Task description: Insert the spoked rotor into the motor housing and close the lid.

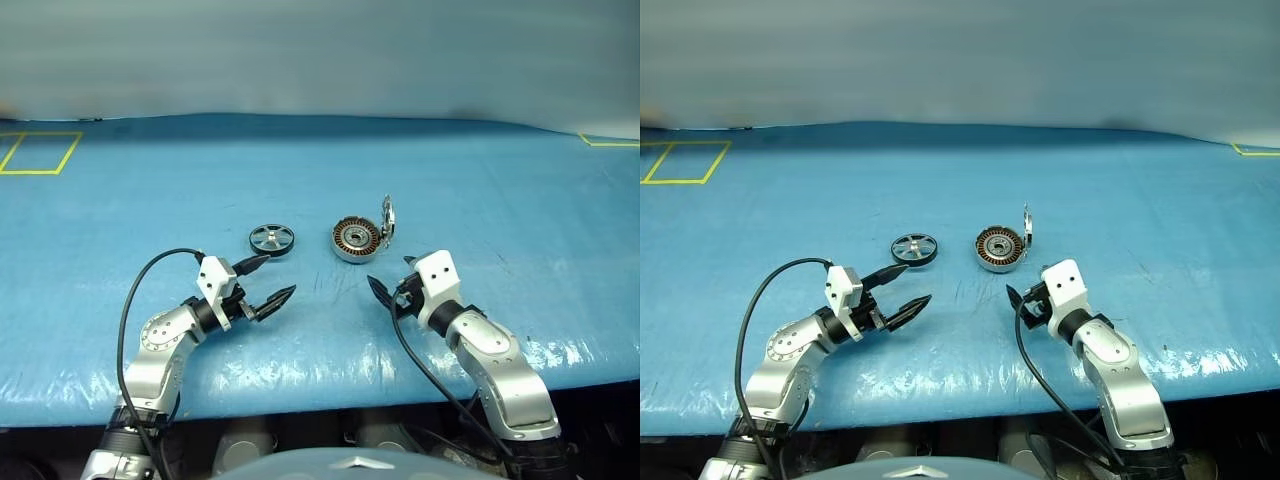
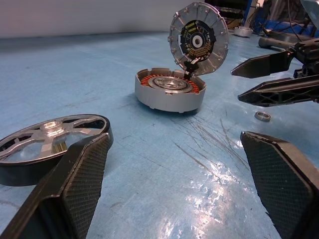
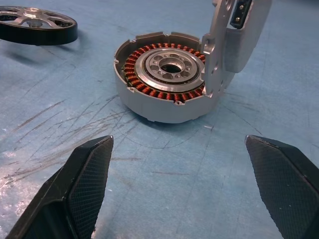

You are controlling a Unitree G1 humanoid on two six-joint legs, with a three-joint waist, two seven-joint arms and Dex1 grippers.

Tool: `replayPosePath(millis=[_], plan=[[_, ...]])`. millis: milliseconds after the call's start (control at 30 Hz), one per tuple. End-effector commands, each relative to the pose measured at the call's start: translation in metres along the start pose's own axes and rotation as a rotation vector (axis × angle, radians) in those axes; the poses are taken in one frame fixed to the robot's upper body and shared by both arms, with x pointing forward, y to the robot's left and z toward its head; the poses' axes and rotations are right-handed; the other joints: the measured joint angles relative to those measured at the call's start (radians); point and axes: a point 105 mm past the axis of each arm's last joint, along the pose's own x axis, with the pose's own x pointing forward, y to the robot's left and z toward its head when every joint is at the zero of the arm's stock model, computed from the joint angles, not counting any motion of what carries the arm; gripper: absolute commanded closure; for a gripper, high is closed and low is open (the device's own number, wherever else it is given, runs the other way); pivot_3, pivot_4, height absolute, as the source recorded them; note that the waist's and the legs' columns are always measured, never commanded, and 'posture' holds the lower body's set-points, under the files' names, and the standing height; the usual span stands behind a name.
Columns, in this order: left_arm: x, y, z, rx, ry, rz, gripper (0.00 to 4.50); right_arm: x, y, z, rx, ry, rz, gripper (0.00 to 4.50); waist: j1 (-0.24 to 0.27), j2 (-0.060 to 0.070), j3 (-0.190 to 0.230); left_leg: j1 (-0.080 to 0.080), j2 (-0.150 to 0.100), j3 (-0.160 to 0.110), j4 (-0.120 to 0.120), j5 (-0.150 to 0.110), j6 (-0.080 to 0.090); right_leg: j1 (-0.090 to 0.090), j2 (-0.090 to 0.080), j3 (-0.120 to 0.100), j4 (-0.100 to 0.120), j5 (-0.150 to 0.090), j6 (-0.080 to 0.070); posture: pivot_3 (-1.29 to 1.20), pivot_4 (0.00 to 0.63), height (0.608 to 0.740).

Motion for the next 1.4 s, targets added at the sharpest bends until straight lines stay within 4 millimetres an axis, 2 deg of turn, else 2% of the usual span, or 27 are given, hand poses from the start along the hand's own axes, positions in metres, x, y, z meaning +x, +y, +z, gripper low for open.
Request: replayPosePath(millis=[33,600,1400], plan=[[0.001,-0.001,0.010,0.032,-0.023,-0.011,0.01,0.000,0.003,0.010,-0.016,-0.042,0.019,0.05,0.000,0.000,0.000,0.000,0.000,0.000,0.000,0.000,0.000,0.000,0.000,0.000,0.000,0.000,0.000,0.00,0.150,0.740],[-0.002,0.003,-0.004,0.020,-0.005,-0.009,0.01,-0.001,0.004,0.011,-0.033,-0.039,0.033,0.05,0.000,0.000,0.000,0.000,0.000,0.000,0.000,0.000,0.000,0.000,0.000,0.000,0.000,0.000,0.000,0.00,0.150,0.740],[-0.002,0.000,0.005,0.032,-0.017,-0.043,0.01,-0.002,0.007,0.011,-0.026,-0.048,0.033,0.05,0.000,0.000,0.000,0.000,0.000,0.000,0.000,0.000,0.000,0.000,0.000,0.000,0.000,0.000,0.000,0.00,0.150,0.740]])
